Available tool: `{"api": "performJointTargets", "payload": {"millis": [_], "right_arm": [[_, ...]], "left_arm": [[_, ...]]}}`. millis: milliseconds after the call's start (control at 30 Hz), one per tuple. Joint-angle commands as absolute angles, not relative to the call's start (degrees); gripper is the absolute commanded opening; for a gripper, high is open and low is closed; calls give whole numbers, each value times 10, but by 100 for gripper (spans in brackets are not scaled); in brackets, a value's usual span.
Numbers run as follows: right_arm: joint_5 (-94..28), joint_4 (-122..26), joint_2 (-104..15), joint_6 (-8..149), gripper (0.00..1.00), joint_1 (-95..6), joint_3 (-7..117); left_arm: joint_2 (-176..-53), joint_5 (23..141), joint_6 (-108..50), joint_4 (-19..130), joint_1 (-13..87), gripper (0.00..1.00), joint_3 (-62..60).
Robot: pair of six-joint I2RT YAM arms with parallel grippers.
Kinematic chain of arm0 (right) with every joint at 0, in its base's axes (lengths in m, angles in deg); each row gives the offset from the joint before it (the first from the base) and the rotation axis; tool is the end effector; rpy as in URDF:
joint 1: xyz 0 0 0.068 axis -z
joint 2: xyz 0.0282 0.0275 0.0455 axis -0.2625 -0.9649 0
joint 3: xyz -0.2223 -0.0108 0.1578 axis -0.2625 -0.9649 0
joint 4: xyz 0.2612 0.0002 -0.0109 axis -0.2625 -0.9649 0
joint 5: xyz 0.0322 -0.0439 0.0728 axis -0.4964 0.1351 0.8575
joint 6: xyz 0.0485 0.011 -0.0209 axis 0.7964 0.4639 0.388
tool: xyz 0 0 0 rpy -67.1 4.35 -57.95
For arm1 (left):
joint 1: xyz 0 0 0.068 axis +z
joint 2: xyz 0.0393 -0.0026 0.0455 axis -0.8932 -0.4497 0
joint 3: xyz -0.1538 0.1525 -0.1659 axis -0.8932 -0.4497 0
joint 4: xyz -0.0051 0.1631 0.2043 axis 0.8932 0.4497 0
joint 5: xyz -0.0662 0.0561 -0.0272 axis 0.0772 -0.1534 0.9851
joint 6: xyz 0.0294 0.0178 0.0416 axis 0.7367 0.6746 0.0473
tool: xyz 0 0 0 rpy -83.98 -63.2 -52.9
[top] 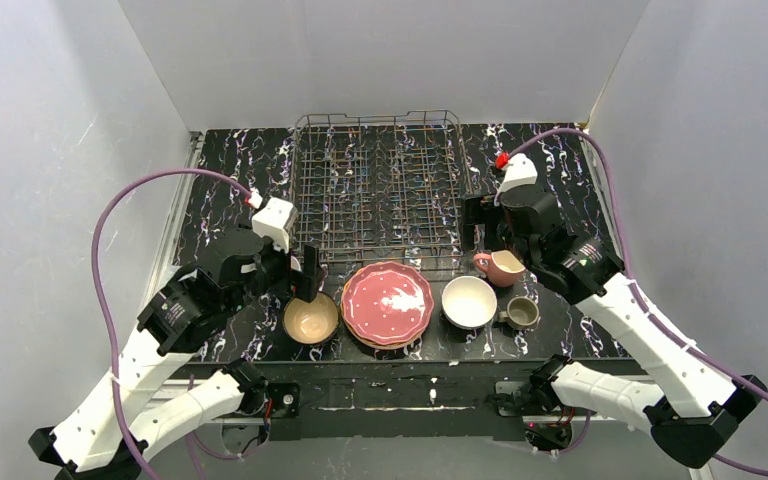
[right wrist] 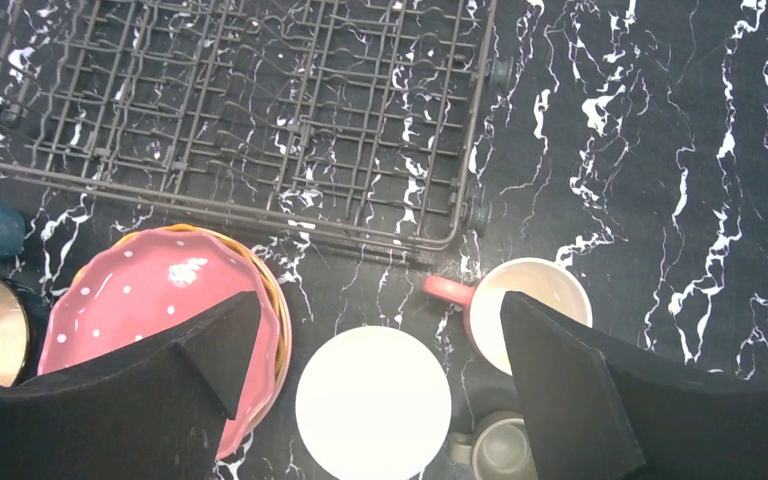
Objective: Load the mixed dishes into the dish rack
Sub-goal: Pick up the cup at the center of the board.
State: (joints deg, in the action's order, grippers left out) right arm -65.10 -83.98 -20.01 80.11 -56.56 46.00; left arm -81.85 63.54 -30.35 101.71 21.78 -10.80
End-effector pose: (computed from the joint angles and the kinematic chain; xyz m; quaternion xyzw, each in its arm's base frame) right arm 0.1607 0.1220 0.3864 -0.0744 0.8378 0.0907 0.5332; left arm 0.1069 -0.0859 0.3869 0.1564 0.8231 -0.1802 0.5154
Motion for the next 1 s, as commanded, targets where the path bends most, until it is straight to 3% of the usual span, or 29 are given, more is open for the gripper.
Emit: {"api": "performJointTargets", "payload": {"millis": [0, 600, 967], "right_arm": [[-657, -874, -201, 808, 100, -567, 500], [-583, -948, -205, 762, 100, -567, 531], [-548, -943, -246, 756, 100, -567, 524]], "left_arm": [[-817, 647, -313, 1046, 214, 99, -83], [-814, 610, -426, 1125, 215, 99, -89], [-865, 509, -534, 1182, 215, 99, -122]]}}
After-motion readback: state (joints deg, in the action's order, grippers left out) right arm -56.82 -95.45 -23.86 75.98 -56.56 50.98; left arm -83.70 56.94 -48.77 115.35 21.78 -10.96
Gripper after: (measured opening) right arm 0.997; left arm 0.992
